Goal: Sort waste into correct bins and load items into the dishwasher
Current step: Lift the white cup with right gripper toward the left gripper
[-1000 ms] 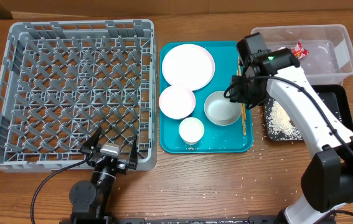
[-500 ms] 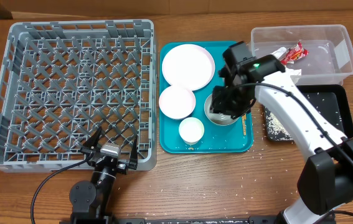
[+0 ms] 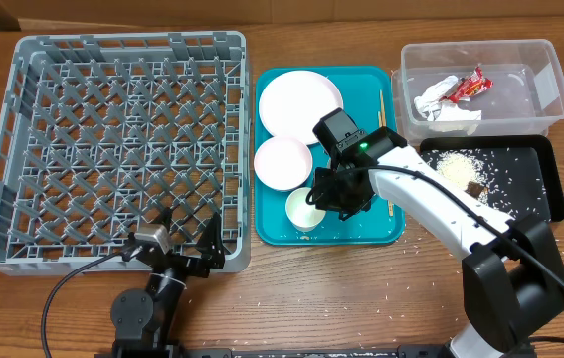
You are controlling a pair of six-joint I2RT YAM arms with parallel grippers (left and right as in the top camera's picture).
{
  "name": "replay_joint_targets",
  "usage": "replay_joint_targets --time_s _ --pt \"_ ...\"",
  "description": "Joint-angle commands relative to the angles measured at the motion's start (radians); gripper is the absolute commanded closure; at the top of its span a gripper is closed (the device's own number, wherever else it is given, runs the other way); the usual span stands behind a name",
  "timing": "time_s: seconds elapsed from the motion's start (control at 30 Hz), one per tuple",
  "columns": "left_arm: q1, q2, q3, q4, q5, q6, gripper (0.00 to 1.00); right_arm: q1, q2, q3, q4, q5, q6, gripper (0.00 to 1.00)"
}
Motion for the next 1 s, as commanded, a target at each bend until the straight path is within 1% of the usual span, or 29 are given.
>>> replay_joint_targets --time_s 0.0,0.07,0.13,0.2,0.23,0.3,0.4,0.47,0.5,0.53,0.6,0.73,0.77,0.8,0.87,0.9,0.97 --pt "0.005 -0.010 0.054 -0.077 0.033 -0.137 0.00 0.013 -0.002 -0.011 0.006 0.021 0.029 0.79" --pt "0.005 -0.009 0.113 -0.153 0.021 -0.136 0.00 0.016 -0.002 -0.011 0.006 0.021 0.029 0.85" --pt "0.005 0.002 0.201 -0.249 -0.014 -0.135 0.00 0.017 -0.002 -0.011 0.006 0.021 0.029 0.96" --pt "0.005 0.021 0.262 -0.308 -0.037 -0.135 0.00 0.017 -0.002 -0.011 0.006 0.020 0.029 0.96" --pt "0.005 0.055 0.330 -0.364 -0.050 -0.135 0.00 0.017 -0.003 -0.008 0.003 0.015 0.029 0.96" --pt "0.005 0.110 0.397 -0.423 -0.053 -0.135 0.00 0.016 -0.015 0.002 -0.006 -0.006 0.027 0.96" --pt "0.005 0.257 0.497 -0.512 -0.048 -0.136 0.00 -0.002 -0.072 0.034 -0.039 -0.031 0.016 0.96" --pt "0.005 0.386 0.566 -0.567 -0.008 -0.135 0.00 -0.025 -0.140 0.052 -0.047 -0.055 -0.002 0.96" --pt "0.005 0.525 0.643 -0.602 0.070 -0.113 0.00 -0.055 -0.217 0.058 -0.045 -0.076 -0.002 0.96" --pt "0.005 0.581 0.676 -0.611 0.111 -0.095 0.00 -0.069 -0.245 0.058 -0.044 -0.084 -0.002 0.96" --pt "0.005 0.720 0.761 -0.624 0.243 -0.053 0.00 -0.114 -0.313 0.058 -0.044 -0.113 -0.002 0.96" --pt "0.005 0.982 0.893 -0.584 0.573 -0.064 0.00 -0.208 -0.388 0.056 -0.035 -0.221 -0.029 0.96" --pt "0.005 1.012 0.902 -0.570 0.603 -0.075 0.00 -0.219 -0.391 0.055 -0.034 -0.239 -0.033 0.96" --pt "0.005 1.062 0.911 -0.548 0.653 -0.119 0.00 -0.238 -0.391 0.051 -0.024 -0.283 -0.055 0.96" --pt "0.005 1.155 0.917 -0.528 0.771 -0.240 0.00 -0.263 -0.388 0.029 0.008 -0.369 -0.082 0.96" --pt "0.005 1.215 0.917 -0.529 0.859 -0.282 0.00 -0.274 -0.388 0.008 0.039 -0.415 -0.090 0.96" --pt "0.005 1.289 0.917 -0.511 0.958 -0.288 0.00 -0.285 -0.388 -0.037 0.105 -0.503 -0.109 0.96"
